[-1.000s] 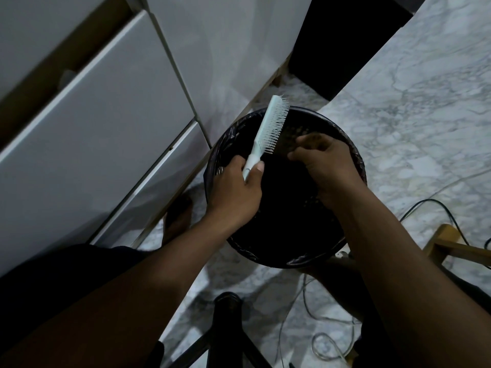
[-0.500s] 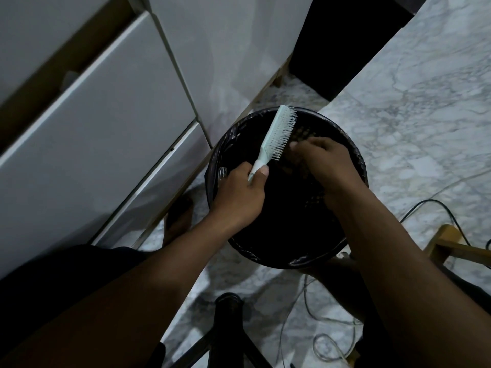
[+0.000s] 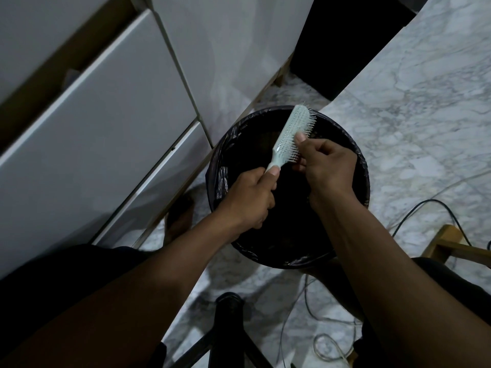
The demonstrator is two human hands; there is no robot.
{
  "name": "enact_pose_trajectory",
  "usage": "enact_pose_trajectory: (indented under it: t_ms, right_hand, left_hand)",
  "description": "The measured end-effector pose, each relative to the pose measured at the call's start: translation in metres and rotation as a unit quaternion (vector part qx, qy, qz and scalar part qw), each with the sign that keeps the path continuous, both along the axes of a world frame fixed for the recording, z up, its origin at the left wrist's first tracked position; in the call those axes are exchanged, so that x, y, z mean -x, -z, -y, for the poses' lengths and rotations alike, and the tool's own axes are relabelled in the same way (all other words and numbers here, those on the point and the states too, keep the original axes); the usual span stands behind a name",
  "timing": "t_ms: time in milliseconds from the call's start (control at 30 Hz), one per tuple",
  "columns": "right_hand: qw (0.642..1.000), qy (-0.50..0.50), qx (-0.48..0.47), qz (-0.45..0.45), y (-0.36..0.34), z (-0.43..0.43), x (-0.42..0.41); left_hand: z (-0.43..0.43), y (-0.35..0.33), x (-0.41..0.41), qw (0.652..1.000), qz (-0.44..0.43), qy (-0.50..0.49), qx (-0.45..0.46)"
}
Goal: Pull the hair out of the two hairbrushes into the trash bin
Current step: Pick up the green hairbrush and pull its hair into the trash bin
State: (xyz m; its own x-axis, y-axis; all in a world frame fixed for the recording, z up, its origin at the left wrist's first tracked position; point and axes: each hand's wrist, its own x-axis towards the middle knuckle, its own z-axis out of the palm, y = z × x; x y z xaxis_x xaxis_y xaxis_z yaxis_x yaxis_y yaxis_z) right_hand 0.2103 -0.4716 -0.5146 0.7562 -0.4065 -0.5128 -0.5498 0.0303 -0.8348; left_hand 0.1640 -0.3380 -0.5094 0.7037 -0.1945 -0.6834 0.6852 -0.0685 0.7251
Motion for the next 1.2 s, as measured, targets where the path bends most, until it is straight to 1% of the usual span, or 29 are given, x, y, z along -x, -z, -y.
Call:
enact_pose_trajectory:
  t_ms: [133, 200, 267, 333, 400, 433, 500, 533, 600, 700, 767, 833, 900, 967, 1000, 1033, 1100, 1133, 1167, 1200]
  right_hand:
    - [0.999, 0.023, 0.024, 0.02, 0.005, -0.002, 0.001]
    - [0.998, 0.062, -0.009, 0.016, 0.002, -0.004, 0.0]
    - [0.995, 0.088, -0.052, -0.01, -0.004, -0.006, -0.002]
    - [0.996, 0.053, -0.038, -0.067, -0.009, -0.004, -0.004]
    - [0.993, -0.024, 0.017, -0.113, -0.011, -0.004, 0.0]
    - [0.99, -0.066, 0.04, -0.115, -0.008, -0.004, 0.002]
    - [0.984, -0.135, 0.072, -0.089, -0.005, -0.005, 0.006]
    - [0.982, -0.153, 0.087, -0.075, -0.004, -0.005, 0.006]
    - [0.979, -0.165, 0.107, -0.049, -0.003, -0.003, 0.005]
    - [0.978, -0.186, 0.097, 0.0, -0.006, -0.001, 0.005]
    - [0.98, -0.185, 0.061, 0.026, -0.005, 0.0, 0.006]
    - [0.985, -0.168, -0.01, 0.024, -0.002, -0.001, 0.007]
    - [0.986, -0.12, -0.119, -0.011, 0.001, -0.001, 0.004]
    - [0.966, -0.053, -0.244, -0.063, -0.002, -0.002, 0.0]
    - [0.962, -0.037, -0.26, -0.078, -0.004, -0.002, -0.001]
    - [0.97, -0.046, -0.223, -0.087, -0.005, -0.001, -0.001]
    - [0.987, -0.122, -0.064, -0.078, -0.005, 0.001, 0.003]
    - [0.986, -0.155, 0.011, -0.064, -0.003, 0.002, 0.005]
    - [0.981, -0.177, 0.063, -0.047, -0.001, 0.002, 0.006]
    - [0.976, -0.193, 0.095, -0.03, 0.002, 0.003, 0.006]
  left_hand:
    - [-0.001, -0.004, -0.003, 1.0, -0.015, -0.012, 0.019]
    - [-0.002, -0.004, -0.004, 0.999, -0.031, -0.029, 0.017]
    - [-0.003, -0.001, -0.004, 0.998, -0.048, -0.041, 0.007]
    - [-0.004, 0.002, -0.002, 0.998, -0.057, -0.031, -0.005]
    - [-0.003, 0.002, 0.0, 0.998, -0.065, -0.011, 0.005]
    - [-0.003, 0.001, 0.0, 0.997, -0.07, -0.005, 0.017]
    - [-0.003, -0.001, 0.0, 0.995, -0.087, -0.006, 0.048]
    - [-0.004, -0.002, 0.0, 0.993, -0.098, -0.008, 0.065]
    - [-0.006, -0.002, -0.001, 0.988, -0.12, -0.016, 0.1]
    - [-0.008, -0.003, -0.002, 0.98, -0.137, -0.026, 0.142]
    - [-0.009, -0.004, -0.003, 0.976, -0.141, -0.029, 0.161]
    - [-0.011, -0.005, -0.004, 0.972, -0.148, -0.036, 0.176]
    - [-0.013, -0.005, -0.006, 0.968, -0.16, -0.049, 0.187]
    - [-0.015, -0.005, -0.008, 0.963, -0.174, -0.066, 0.195]
    - [-0.016, -0.005, -0.008, 0.962, -0.177, -0.066, 0.196]
    - [-0.016, -0.005, -0.007, 0.964, -0.175, -0.06, 0.193]
    - [-0.015, -0.005, -0.005, 0.969, -0.168, -0.035, 0.18]
    - [-0.014, -0.005, -0.004, 0.971, -0.166, -0.024, 0.173]
    - [-0.014, -0.005, -0.004, 0.972, -0.165, -0.017, 0.166]
    - [-0.014, -0.005, -0.004, 0.973, -0.166, -0.013, 0.162]
